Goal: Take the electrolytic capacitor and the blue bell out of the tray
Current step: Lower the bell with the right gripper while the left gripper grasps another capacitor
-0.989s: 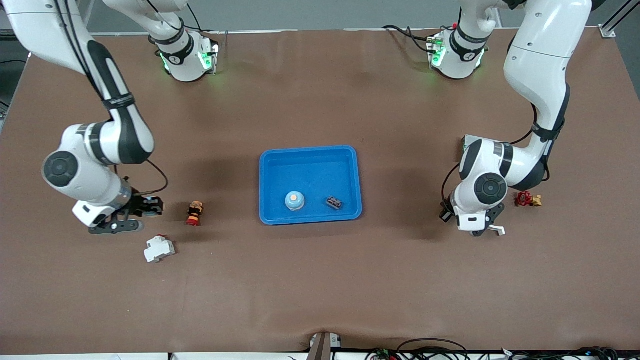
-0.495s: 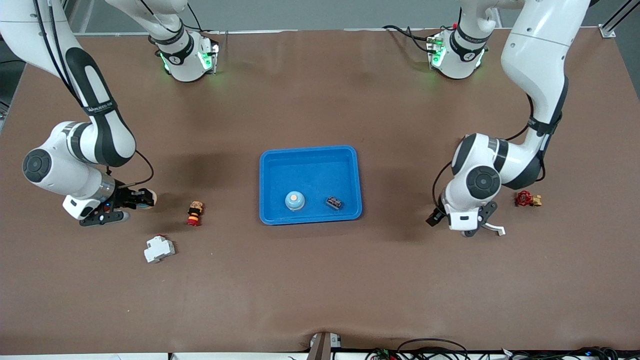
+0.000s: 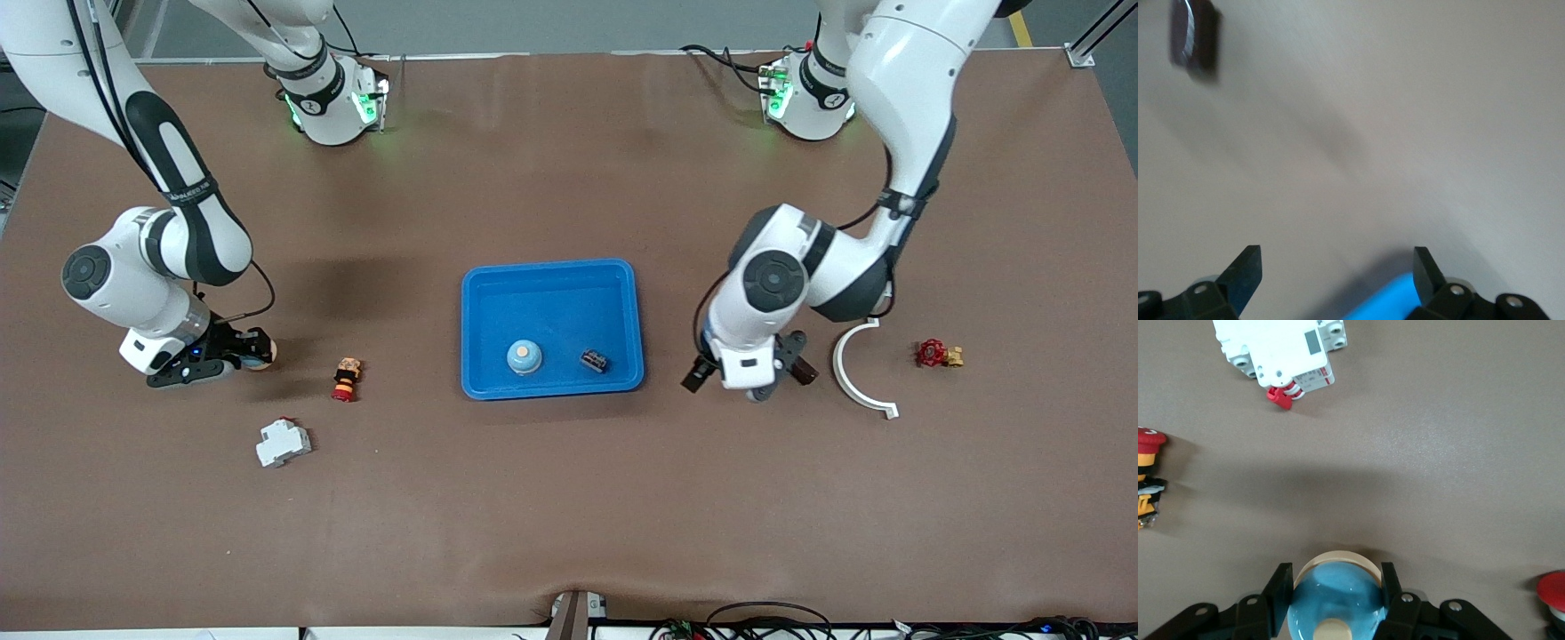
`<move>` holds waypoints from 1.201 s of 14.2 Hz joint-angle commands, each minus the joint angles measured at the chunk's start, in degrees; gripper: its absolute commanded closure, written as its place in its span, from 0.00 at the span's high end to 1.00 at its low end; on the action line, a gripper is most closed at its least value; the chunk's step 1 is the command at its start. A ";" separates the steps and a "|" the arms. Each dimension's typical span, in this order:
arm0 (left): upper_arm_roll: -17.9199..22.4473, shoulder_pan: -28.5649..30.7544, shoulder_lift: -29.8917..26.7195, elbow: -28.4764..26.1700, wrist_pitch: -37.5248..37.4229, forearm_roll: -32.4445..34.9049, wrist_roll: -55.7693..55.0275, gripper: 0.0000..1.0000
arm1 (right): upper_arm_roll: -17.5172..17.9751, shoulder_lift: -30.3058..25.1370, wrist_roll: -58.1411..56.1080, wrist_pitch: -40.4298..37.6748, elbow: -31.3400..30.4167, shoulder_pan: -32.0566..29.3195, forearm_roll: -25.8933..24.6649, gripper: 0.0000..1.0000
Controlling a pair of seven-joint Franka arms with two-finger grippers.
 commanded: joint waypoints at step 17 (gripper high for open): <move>0.94 -12.10 14.93 10.19 12.13 1.29 -16.29 0.80 | 1.07 3.34 -0.96 4.54 -0.29 -0.22 6.27 0.85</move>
